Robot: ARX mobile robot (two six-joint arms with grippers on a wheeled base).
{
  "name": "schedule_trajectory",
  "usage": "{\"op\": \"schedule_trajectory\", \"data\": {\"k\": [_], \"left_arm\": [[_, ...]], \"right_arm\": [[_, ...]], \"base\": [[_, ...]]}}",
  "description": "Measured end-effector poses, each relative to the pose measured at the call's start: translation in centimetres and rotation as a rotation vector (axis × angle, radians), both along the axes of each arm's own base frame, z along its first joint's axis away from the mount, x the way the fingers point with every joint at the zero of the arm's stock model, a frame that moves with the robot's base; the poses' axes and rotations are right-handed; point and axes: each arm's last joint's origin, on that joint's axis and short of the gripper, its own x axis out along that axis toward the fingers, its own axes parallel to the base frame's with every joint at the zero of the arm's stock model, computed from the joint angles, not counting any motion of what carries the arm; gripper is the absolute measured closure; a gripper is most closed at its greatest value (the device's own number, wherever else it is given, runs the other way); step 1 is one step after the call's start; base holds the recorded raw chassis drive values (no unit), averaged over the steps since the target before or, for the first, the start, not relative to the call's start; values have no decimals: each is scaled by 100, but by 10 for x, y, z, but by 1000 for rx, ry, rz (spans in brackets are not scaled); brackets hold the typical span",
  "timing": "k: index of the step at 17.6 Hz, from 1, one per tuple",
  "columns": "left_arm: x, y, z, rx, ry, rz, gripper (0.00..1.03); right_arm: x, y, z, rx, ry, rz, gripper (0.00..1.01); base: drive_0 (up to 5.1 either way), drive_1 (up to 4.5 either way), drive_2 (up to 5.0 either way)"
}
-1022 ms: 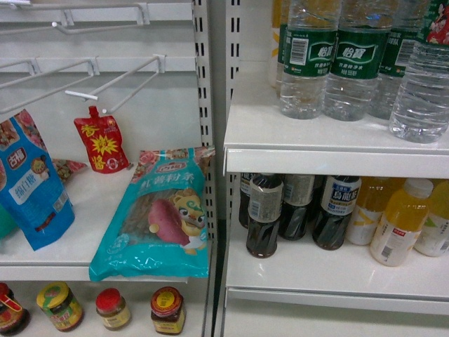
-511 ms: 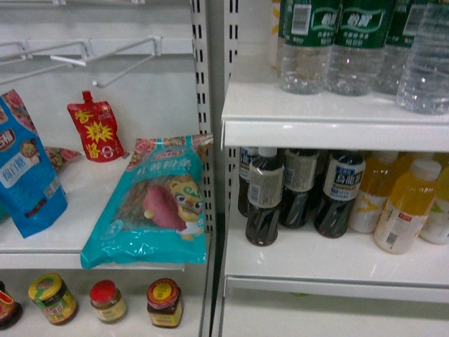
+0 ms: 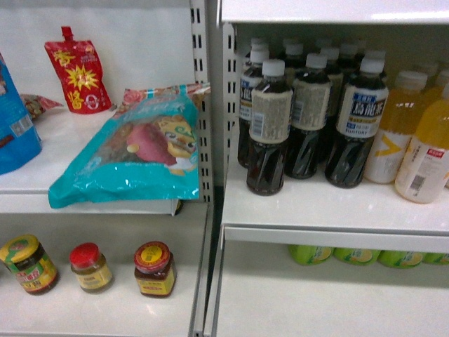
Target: Move water from second to third shelf
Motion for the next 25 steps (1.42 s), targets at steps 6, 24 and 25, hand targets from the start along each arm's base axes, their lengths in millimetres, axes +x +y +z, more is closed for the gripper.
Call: {"op": "schedule_trajectory", "data": {"k": [6,24,25], "left_arm": [[0,0,0,0,3,2,5],[0,0,0,0,2,0,5],[0,0,0,0,2,0,5]], "right_arm": [[0,0,0,0,2,0,3],[0,0,0,0,2,0,3],[0,0,0,0,2,0,3]], "base": [[0,0,0],[0,0,0],[0,0,0]]}}
